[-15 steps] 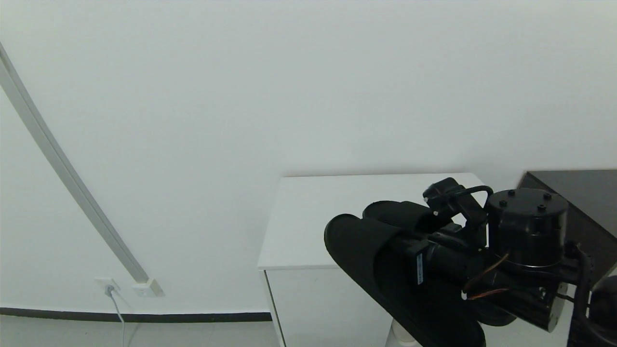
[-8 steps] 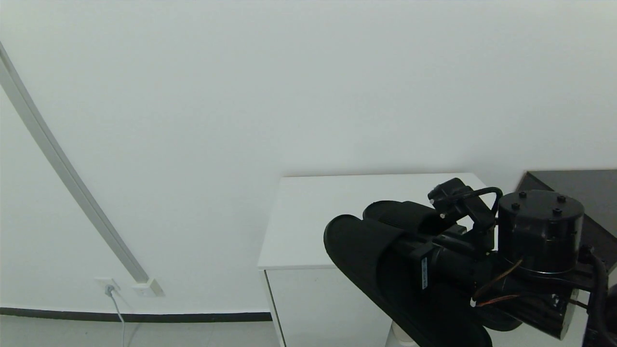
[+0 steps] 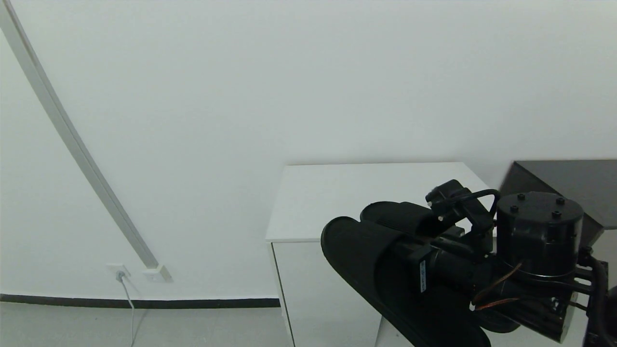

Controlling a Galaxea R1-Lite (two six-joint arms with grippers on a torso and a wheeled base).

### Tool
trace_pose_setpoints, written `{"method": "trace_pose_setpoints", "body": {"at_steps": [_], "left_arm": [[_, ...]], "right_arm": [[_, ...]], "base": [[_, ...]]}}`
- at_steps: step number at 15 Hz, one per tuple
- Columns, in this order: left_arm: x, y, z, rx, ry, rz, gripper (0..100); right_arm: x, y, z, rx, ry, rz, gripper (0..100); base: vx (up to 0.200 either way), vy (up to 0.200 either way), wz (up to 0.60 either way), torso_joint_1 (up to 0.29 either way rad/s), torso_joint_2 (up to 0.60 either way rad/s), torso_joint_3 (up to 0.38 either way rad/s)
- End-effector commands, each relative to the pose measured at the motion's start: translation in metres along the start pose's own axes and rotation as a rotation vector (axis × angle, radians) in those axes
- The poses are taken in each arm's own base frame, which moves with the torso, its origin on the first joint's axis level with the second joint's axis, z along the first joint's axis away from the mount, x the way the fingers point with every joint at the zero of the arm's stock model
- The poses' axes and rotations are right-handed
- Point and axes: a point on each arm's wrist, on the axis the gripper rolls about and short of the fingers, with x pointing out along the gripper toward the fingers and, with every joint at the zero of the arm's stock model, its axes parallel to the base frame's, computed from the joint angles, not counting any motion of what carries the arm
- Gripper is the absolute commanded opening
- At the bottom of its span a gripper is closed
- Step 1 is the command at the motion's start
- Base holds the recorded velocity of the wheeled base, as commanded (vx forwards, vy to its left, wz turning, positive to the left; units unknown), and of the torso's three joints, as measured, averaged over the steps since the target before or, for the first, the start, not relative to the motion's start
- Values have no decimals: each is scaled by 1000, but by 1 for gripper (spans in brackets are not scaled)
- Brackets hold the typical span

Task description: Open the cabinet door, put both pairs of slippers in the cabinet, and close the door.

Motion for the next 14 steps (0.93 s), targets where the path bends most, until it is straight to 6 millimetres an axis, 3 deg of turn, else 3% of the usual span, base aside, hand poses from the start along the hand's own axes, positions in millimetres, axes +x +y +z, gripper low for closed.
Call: {"method": "trace_pose_setpoints", "body": {"at_steps": [1, 14], "left_arm": [[0, 0, 0, 0, 1, 0, 0], [0, 0, 0, 0, 1, 0, 0]], "right_arm": [[1, 0, -2, -1, 9, 0, 0], [3, 0, -5, -4, 21, -1, 0]], "base": [[-200, 0, 0, 7, 2, -7], [0, 0, 0, 0, 0, 0]]}}
